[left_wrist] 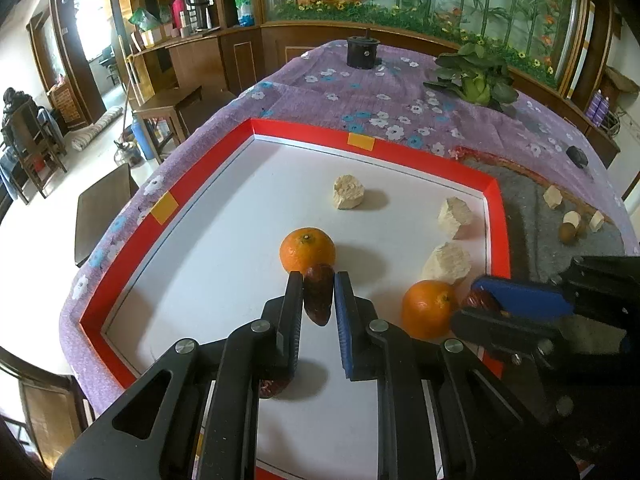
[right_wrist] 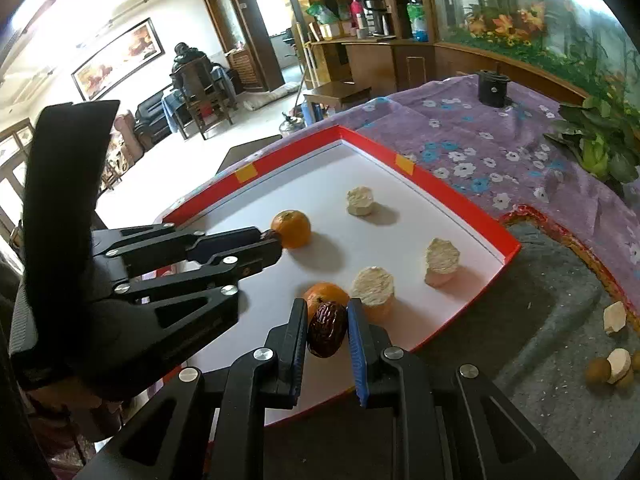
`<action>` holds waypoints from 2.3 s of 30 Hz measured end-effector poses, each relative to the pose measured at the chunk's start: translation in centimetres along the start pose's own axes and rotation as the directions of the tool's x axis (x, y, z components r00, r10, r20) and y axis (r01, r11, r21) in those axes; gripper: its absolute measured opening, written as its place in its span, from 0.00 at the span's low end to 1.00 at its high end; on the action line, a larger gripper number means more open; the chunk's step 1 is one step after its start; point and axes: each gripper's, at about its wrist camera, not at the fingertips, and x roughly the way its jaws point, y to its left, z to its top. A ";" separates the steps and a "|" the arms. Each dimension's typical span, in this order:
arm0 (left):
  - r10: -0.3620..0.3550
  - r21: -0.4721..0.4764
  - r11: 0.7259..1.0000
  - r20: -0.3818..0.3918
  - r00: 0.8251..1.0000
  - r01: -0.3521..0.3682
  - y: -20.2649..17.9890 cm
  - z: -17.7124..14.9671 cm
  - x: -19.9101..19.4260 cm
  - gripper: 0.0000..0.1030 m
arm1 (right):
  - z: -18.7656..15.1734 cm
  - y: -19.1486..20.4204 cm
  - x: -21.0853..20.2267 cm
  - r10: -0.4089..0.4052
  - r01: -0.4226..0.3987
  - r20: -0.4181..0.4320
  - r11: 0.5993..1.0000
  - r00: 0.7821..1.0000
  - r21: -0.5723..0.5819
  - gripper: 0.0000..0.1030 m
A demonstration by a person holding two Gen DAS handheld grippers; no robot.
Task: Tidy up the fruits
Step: 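Carry both dates into the tray and open the right gripper, then open the left gripper over the tray and return both grippers to the mat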
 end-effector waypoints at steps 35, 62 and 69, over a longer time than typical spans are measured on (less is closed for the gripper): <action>0.021 -0.041 0.999 -0.012 1.000 -0.021 0.6 0.5 -0.1 0.15 | -2.5 2.5 1.4 0.083 -0.083 -0.004 0.995 0.997 -0.051 0.33; -0.092 0.138 0.987 0.065 0.994 0.082 -12.9 1.9 -2.9 0.63 | -9.5 -8.7 -12.8 -0.215 0.186 0.138 0.963 0.967 0.196 0.50; -0.182 0.202 0.963 -0.004 0.983 0.179 -18.2 1.9 -1.4 0.63 | -12.8 -13.5 -15.7 -0.288 0.237 0.125 0.918 0.949 0.317 0.51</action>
